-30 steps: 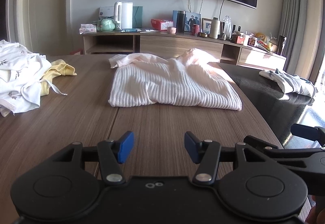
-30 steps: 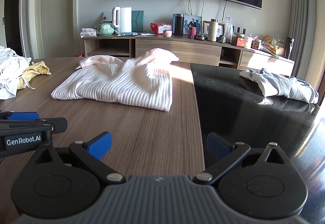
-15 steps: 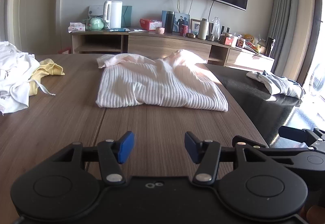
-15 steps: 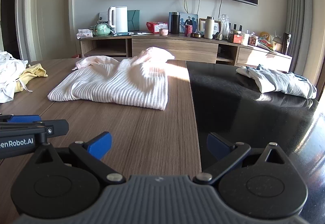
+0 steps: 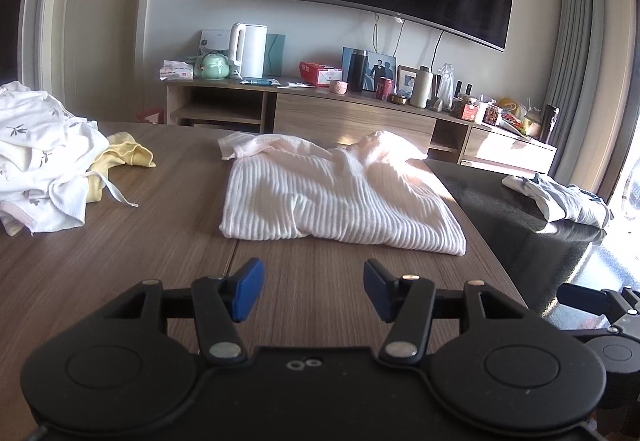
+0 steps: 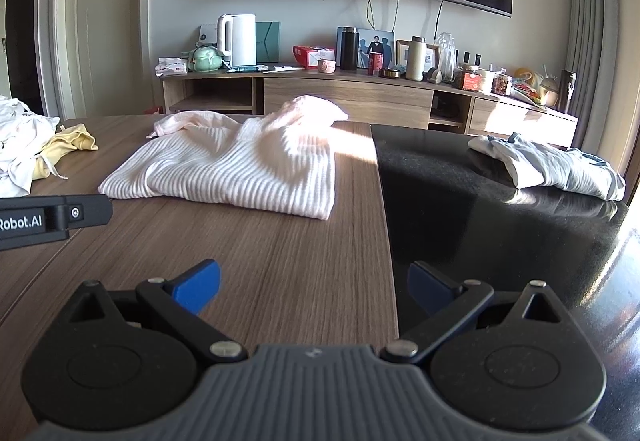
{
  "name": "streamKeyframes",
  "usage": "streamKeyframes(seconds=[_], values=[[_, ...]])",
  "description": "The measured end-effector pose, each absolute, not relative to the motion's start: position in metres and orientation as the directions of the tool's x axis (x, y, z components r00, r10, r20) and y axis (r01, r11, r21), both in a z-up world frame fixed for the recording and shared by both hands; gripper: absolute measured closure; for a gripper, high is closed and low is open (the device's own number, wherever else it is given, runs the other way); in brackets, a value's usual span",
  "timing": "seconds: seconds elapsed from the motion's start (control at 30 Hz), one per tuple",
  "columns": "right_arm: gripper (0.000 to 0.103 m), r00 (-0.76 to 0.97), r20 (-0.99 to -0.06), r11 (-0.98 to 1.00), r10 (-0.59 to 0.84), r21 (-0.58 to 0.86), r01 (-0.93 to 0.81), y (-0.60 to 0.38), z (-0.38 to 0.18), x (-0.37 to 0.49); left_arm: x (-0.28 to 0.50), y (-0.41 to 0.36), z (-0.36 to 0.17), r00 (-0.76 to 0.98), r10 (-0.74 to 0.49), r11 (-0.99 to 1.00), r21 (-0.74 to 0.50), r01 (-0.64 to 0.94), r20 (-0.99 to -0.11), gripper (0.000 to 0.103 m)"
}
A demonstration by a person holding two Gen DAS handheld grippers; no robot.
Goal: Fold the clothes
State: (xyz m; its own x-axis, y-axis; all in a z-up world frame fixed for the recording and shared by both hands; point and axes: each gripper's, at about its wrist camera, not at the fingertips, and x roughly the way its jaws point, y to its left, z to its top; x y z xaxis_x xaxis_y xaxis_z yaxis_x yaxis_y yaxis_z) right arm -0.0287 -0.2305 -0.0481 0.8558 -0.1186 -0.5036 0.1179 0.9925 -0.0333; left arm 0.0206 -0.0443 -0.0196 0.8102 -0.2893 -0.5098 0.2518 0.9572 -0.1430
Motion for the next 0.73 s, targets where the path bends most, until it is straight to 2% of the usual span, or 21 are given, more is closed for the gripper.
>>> streamKeyframes(seconds=[0.1,0.27,0.4,0.53,0.73], values=[[0.001,0.854,-0.507,0.993,-0.118,-0.034,0.117,-0.231,-0.048,-0.029,0.022,-0.045,-0.020,0.797,-0.302,0.953,-0.154,0.260,-0.523,0.047],[0.001,0.852,-0.510,0.993,-0.114,-0.037,0.110,-0.229,-0.049,-0.028,0.020,-0.040,-0.017,0.803,-0.333,0.943,-0.189,0.275,-0.495,0.047],[0.001,0.853,-0.510,0.994,-0.110,-0.043,0.103,-0.227,-0.049,-0.028,0.015,-0.042,-0.016,0.834,-0.297,0.955,-0.150,0.256,-0.464,0.046],[0.001,0.852,-0.511,0.994,-0.111,-0.048,0.101,-0.227,-0.049,-0.028,0.001,-0.047,-0.014,0.899,-0.220,0.975,-0.067,0.210,-0.378,0.045],[0.001,0.852,-0.511,0.994,-0.112,-0.042,0.106,-0.228,-0.049,-0.028,0.000,-0.053,-0.013,0.899,-0.205,0.977,-0.030,0.209,-0.388,0.045]])
